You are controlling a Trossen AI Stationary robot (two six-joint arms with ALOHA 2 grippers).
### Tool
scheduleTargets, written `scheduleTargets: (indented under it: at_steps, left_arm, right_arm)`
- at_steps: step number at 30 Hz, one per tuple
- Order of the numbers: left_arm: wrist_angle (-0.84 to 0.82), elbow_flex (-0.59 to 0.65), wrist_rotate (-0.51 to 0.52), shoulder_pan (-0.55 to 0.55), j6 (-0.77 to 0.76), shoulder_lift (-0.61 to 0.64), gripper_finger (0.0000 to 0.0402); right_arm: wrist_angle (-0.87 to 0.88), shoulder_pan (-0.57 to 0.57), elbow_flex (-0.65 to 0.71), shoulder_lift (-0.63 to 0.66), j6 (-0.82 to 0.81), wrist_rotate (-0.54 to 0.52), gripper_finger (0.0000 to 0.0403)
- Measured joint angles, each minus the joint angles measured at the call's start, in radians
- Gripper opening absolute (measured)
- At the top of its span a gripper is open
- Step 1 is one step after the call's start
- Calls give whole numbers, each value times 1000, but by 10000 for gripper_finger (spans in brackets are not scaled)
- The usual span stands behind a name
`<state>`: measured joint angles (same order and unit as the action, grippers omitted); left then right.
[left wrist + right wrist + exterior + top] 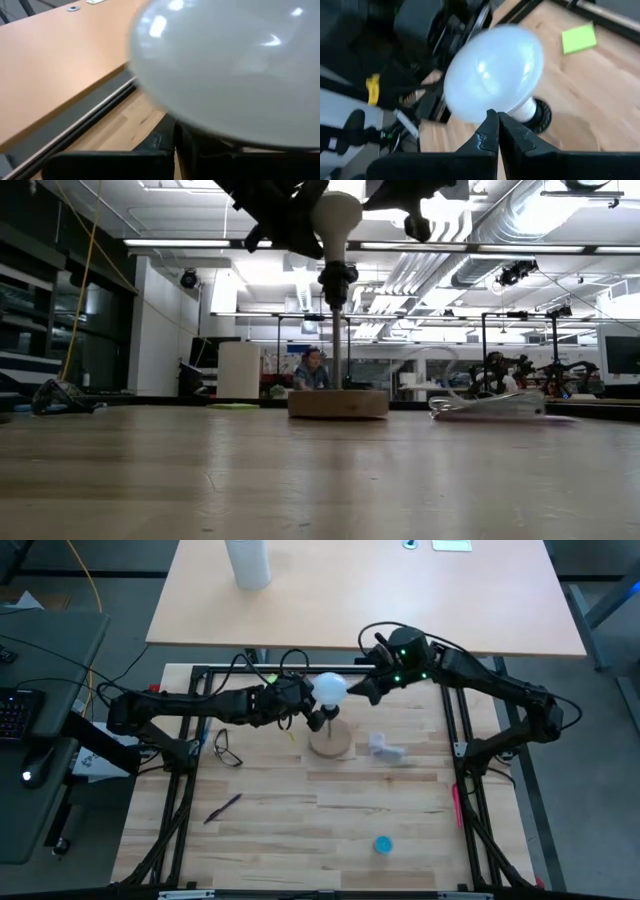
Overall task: Screw lightbulb
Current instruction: Insert the lightbulb into the lamp, then remove the lightbulb from the lamp
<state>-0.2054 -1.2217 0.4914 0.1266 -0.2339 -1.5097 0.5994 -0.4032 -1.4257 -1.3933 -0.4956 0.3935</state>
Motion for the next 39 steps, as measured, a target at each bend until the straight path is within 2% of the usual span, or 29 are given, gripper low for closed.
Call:
scheduleTargets:
  at_steps: [8,20,24,31,39]
  left_arm:
    - [-23,0,-22,23,9,0,0]
    - [-143,0,-42,20,11,39,0]
    - [-173,-1,-42,20,10,87,0]
    - [-326,-1,-40,8,-31,204,0]
    - [-379,-1,1,-97,-83,383,0]
  right_arm:
    - [93,75,1,39,0,-48,0]
    - [336,168,1,150,32,-202,0]
    - [408,180,1,208,36,-271,0]
    - [503,183,1,322,29,-348,0]
    - [578,182,1,447,23,-419,0]
